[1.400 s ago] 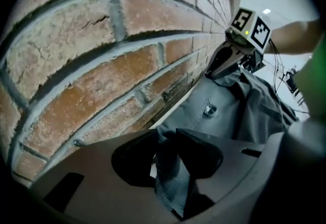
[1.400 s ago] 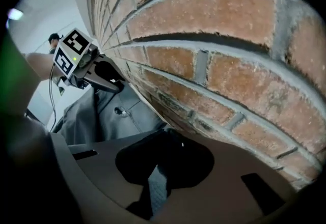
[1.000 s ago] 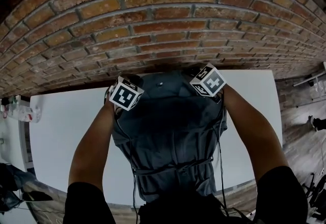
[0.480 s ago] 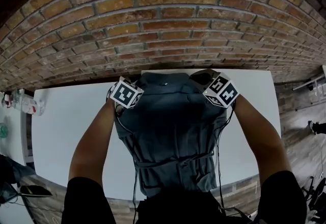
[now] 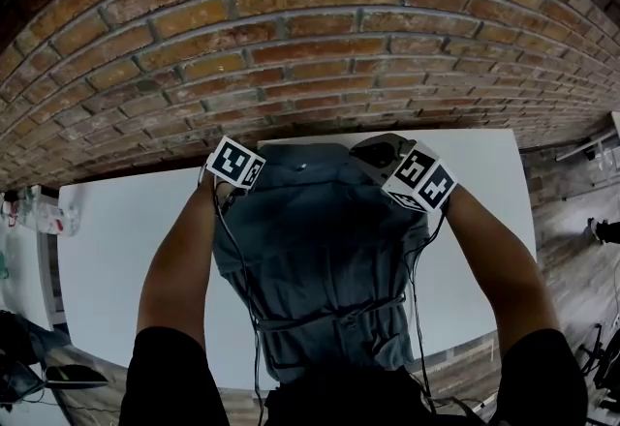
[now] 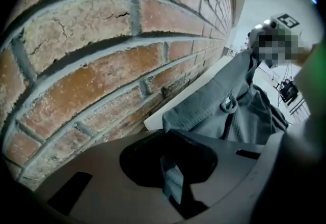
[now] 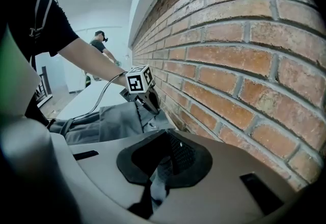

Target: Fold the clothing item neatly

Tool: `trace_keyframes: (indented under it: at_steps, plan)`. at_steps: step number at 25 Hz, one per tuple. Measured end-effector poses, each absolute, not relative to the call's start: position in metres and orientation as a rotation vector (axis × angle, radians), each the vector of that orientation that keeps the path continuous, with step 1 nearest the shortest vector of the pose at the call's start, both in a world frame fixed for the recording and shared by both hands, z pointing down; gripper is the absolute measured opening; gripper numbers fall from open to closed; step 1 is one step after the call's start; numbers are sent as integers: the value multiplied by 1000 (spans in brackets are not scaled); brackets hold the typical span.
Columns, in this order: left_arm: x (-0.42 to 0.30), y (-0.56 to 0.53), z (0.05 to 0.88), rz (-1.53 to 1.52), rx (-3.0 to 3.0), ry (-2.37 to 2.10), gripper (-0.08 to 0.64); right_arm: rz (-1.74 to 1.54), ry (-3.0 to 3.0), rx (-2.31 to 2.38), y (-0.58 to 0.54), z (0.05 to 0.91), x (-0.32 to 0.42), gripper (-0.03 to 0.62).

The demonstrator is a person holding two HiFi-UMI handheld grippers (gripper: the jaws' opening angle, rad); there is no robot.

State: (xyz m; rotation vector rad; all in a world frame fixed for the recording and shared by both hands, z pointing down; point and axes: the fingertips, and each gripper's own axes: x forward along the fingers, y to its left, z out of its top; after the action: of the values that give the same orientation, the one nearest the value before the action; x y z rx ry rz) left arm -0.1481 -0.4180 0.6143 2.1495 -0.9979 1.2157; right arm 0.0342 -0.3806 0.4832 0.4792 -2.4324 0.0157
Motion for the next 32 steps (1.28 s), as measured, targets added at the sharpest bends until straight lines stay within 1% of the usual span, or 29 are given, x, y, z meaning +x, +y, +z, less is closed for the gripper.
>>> trace_keyframes:
  at_steps: [1, 3, 7, 13, 15, 20, 23, 28, 32]
  plan:
    - [-148, -417, 614, 1212, 2154, -999, 19, 18, -2433, 478, -381, 484, 35, 17]
    - [-146, -416, 610, 1202, 2177, -1007, 13, 24, -2433, 482, -381, 485, 36, 17]
    - [-143, -407, 587, 1161, 2263, -1009, 11, 29, -2436, 491, -380, 486, 38, 17]
    - [-133, -380, 517, 967, 2529, -1079, 11, -14, -2450, 508, -375, 477, 43, 14]
    - [-130, -361, 497, 952, 2650, -1097, 12, -72, -2457, 500, -367, 472, 46, 14]
    - [-131, -305, 484, 1105, 2943, -1075, 12, -395, -2366, 350, -323, 465, 59, 14]
    - [-128, -276, 493, 1238, 3078, -1035, 12, -500, -2294, 251, -297, 475, 64, 15]
    - [-117, -240, 530, 1541, 3228, -859, 12, -585, -2142, 80, -265, 518, 69, 15]
    - [-112, -226, 564, 1711, 3216, -723, 12, -545, -2055, 25, -255, 555, 78, 15]
